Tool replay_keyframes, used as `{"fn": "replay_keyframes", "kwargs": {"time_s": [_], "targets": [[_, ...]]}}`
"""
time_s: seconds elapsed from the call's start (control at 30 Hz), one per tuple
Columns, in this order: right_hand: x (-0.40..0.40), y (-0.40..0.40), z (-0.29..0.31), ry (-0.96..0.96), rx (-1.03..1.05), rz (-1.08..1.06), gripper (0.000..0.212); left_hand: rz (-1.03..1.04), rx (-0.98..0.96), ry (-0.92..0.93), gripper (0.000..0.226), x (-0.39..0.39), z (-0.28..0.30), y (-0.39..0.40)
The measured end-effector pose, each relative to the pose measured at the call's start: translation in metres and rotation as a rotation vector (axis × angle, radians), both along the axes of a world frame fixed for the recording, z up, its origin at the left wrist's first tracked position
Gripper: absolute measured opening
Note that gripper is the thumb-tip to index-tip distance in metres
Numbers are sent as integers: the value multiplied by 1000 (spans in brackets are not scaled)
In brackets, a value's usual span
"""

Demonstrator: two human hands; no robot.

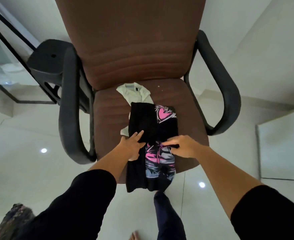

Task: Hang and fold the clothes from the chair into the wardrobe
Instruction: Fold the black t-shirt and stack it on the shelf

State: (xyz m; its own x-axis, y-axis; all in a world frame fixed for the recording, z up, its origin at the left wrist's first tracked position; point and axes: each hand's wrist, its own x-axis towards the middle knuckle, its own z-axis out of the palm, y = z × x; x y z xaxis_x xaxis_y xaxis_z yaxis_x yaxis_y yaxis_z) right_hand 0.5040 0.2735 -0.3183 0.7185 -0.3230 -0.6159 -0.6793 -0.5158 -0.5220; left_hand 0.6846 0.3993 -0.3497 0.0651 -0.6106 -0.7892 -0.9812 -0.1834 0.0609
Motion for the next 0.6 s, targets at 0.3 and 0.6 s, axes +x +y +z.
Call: {"fn": "replay_keyframes", "kwargs": {"time_s": [0.3,0.6], "targets": [[-8,-26,-48,12,-50,-280,44,133,-463,-95,29,22,-32,-15],[87,-135,-91,-34,-160,-222,52,291,-370,-35,63,99,-58,-138]]}}
